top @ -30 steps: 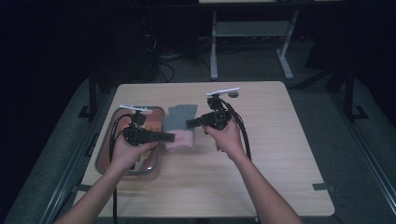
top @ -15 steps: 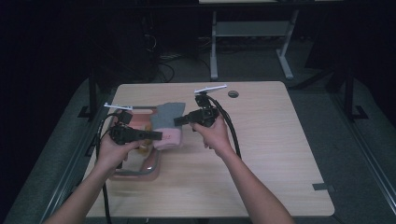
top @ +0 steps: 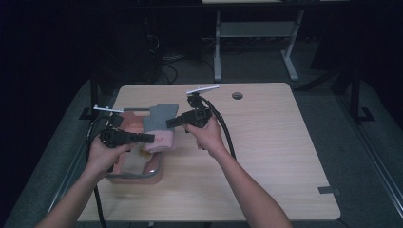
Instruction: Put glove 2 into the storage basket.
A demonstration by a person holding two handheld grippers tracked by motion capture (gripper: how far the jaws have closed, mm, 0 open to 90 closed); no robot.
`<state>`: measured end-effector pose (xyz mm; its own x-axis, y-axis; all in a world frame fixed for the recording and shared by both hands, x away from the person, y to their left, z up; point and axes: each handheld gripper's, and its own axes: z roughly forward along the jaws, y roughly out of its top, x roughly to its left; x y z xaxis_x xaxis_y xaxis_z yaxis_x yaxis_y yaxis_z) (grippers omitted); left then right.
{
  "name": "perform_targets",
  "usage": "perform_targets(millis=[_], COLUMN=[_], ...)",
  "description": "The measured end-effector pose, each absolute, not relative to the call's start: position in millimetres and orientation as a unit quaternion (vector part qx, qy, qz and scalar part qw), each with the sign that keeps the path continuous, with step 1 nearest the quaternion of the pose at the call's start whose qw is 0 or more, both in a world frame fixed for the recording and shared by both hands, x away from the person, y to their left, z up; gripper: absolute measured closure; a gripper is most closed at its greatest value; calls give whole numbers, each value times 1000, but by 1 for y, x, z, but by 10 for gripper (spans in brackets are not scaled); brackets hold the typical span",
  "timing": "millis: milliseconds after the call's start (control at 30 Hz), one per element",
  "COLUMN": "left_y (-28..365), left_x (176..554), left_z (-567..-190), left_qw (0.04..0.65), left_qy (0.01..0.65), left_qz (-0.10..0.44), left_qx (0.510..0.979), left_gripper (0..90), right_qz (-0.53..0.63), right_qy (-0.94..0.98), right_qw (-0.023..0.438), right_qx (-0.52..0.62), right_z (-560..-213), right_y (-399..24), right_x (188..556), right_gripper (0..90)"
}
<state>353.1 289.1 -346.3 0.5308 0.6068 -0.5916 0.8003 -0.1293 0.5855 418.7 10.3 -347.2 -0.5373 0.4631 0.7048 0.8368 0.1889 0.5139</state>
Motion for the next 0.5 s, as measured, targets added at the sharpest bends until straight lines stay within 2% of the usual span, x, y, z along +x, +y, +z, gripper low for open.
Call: perform_targets(millis=[500], left_y=[313], left_x=[350], left_z=[-344], left_qw=[448], left_qy=[488], left_qz=[-96], left_qx=[743], left_gripper=[695], right_qz=[-471], right_qy=[-742], right_qw=[220], right_qx=[-423], right_z=[-351], right_y=[36], right_x=[423], right_gripper=[781])
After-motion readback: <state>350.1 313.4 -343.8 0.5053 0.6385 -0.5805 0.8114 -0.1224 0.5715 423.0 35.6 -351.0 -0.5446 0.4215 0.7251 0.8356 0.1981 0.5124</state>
